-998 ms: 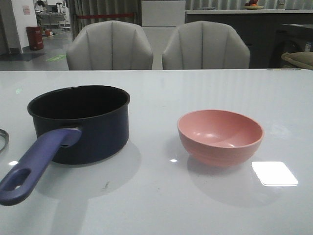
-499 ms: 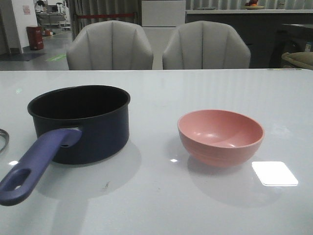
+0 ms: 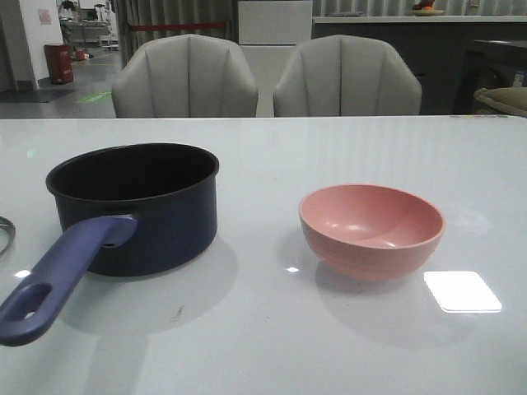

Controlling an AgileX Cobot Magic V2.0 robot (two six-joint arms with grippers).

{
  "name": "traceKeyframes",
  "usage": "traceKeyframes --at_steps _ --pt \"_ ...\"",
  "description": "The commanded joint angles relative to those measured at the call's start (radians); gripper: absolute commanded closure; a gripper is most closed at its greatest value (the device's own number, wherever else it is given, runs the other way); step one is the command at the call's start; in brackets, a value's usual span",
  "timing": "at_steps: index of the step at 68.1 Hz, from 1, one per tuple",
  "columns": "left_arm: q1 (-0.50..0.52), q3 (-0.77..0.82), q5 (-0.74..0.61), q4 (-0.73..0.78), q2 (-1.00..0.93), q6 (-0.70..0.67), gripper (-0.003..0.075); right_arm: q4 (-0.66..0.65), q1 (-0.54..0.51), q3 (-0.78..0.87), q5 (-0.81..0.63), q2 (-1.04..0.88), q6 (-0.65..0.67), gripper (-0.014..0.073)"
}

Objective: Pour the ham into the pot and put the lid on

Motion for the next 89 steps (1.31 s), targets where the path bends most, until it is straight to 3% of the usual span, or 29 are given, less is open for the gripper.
traceKeyframes --at_steps 1,18,32,61,73,89 --pt "0.008 -0.063 -0.032 0.115 0.104 -0.081 0.0029 -0.001 -0.006 -0.028 -0.088 0.010 -0.016 0.0445" --pt "0.053 -0.178 0.049 0.140 0.367 -0.185 0.0029 -0.001 -0.006 -0.028 -0.088 0.010 -0.016 0.0445" --pt "0.134 -0.295 0.128 0.149 0.623 -0.185 0.0029 -0.001 -0.006 -0.028 -0.088 0.010 -0.016 0.0445" --pt "0.338 -0.642 0.401 0.005 1.120 -0.087 0.0029 -0.001 -0.006 -0.028 -0.087 0.010 -0.016 0.0445" --pt "0.355 -0.751 0.522 -0.035 1.275 0.024 0.0029 -0.001 -0.006 -0.028 -0.085 0.010 -0.016 0.0445" --pt "0.357 -0.849 0.566 -0.035 1.404 0.028 0.0029 -0.001 -0.006 -0.028 -0.085 0.010 -0.016 0.0445"
